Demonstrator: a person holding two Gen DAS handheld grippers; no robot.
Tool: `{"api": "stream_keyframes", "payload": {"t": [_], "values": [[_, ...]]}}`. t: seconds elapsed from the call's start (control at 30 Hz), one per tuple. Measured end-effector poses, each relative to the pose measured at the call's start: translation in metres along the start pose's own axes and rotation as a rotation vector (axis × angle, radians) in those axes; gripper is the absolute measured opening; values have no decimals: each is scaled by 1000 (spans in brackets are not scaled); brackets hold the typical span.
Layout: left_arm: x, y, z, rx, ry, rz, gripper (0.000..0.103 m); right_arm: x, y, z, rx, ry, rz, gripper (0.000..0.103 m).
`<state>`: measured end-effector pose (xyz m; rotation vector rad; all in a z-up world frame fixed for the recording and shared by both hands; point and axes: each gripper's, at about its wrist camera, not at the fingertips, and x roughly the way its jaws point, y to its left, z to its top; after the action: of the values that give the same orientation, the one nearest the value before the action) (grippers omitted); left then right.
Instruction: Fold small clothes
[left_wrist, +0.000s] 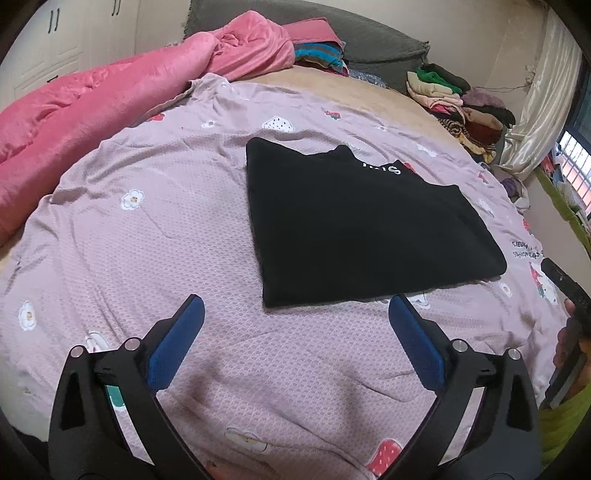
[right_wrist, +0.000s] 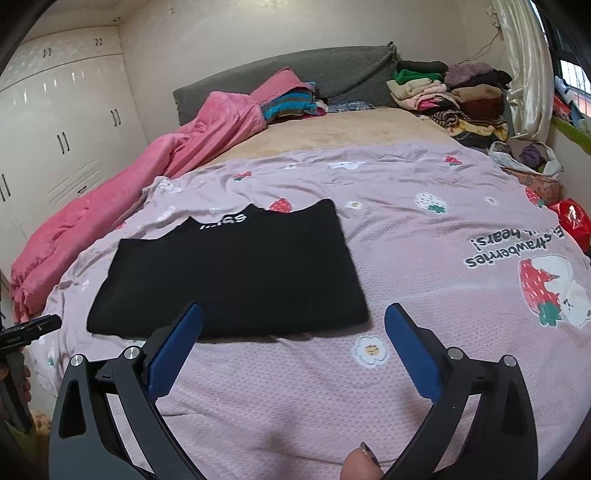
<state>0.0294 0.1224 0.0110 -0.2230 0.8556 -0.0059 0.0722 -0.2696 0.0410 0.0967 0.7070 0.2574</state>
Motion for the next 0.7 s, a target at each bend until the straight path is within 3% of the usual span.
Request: {"api": "stream_keyframes", "payload": {"t": [0.7], "values": [[-16,30,-5,-54,-24,50,93,12,84,-3,-161,33,103,98]]}}
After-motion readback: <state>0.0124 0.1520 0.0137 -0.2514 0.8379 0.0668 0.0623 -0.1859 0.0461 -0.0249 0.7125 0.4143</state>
